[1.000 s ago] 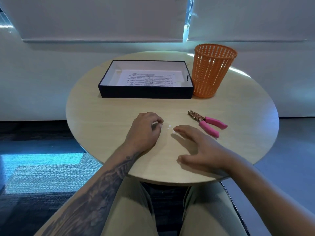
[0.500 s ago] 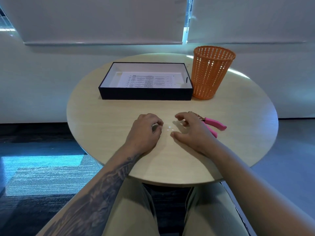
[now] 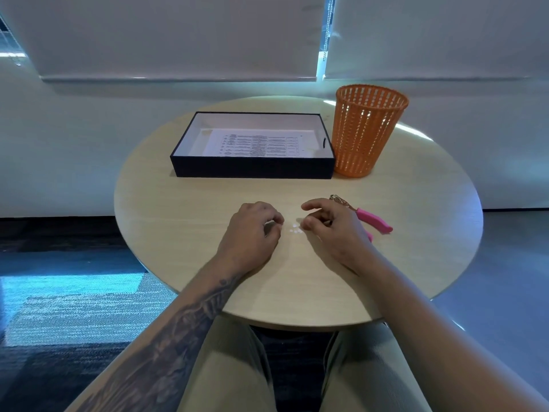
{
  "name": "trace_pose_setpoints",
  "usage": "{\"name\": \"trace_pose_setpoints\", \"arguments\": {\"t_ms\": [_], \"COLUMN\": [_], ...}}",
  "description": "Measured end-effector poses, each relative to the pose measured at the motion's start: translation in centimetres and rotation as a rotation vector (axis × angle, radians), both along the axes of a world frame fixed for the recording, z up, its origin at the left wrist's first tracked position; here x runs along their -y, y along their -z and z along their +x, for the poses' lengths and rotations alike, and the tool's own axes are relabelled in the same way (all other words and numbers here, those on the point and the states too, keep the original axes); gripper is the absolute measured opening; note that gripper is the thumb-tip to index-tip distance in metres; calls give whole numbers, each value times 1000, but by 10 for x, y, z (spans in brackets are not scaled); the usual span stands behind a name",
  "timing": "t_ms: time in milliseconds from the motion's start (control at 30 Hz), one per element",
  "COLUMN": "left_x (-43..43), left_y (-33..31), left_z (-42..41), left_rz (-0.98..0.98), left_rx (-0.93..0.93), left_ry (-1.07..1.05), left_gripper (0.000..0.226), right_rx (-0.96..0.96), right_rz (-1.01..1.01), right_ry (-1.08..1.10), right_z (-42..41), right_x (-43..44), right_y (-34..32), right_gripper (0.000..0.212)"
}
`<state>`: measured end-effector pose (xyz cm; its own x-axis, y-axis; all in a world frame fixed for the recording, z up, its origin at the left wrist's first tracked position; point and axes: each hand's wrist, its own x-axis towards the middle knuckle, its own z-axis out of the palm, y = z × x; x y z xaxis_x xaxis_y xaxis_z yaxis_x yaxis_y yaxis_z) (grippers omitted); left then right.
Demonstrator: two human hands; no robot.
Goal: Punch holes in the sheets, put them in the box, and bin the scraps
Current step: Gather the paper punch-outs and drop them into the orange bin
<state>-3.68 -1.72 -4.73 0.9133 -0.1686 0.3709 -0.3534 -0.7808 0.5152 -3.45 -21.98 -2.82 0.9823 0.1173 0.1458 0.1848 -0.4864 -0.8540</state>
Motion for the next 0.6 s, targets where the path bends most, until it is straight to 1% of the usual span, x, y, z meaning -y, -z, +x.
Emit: {"name": "trace_pose_setpoints", "arguments": {"t_ms": [67, 133, 200, 267, 300, 333, 433, 500, 533, 600], "left_x": [0, 1, 1, 1, 1, 1, 0, 0, 1, 1], "left_y": [0, 0, 0, 1, 1, 2, 2, 1, 1, 0], "left_z": [0, -1, -1, -1, 0, 1, 2, 2, 2, 1], "left_rz": [17, 51, 57, 32, 16, -1, -42, -35, -30, -27], "left_rx": [-3, 4, 7, 6, 5, 4, -3, -6, -6, -7], "left_ry": [1, 9, 12, -3, -18, -33, -58, -53, -47, -45], "left_gripper": [16, 18, 19, 20, 20, 21, 25, 26, 26, 25], "right_rx": [6, 49, 112, 161, 170, 163, 138, 150, 158, 187], "right_rz": [-12, -67, -195, -358, -409, -420, -328, -305, -325, -421], "right_ry": [-20, -32, -78, -158, -171, -167, -128, -116, -124, -178], "right_z": [0, 0, 2, 5, 5, 5, 2, 1, -1, -5], "right_x": [2, 1, -1, -4, -4, -5, -3, -4, -5, -8], "right_y": [1, 0, 2, 4, 5, 5, 3, 1, 0, -2], "right_gripper": [26, 31, 34, 29, 26, 25, 44, 35, 35, 53]}}
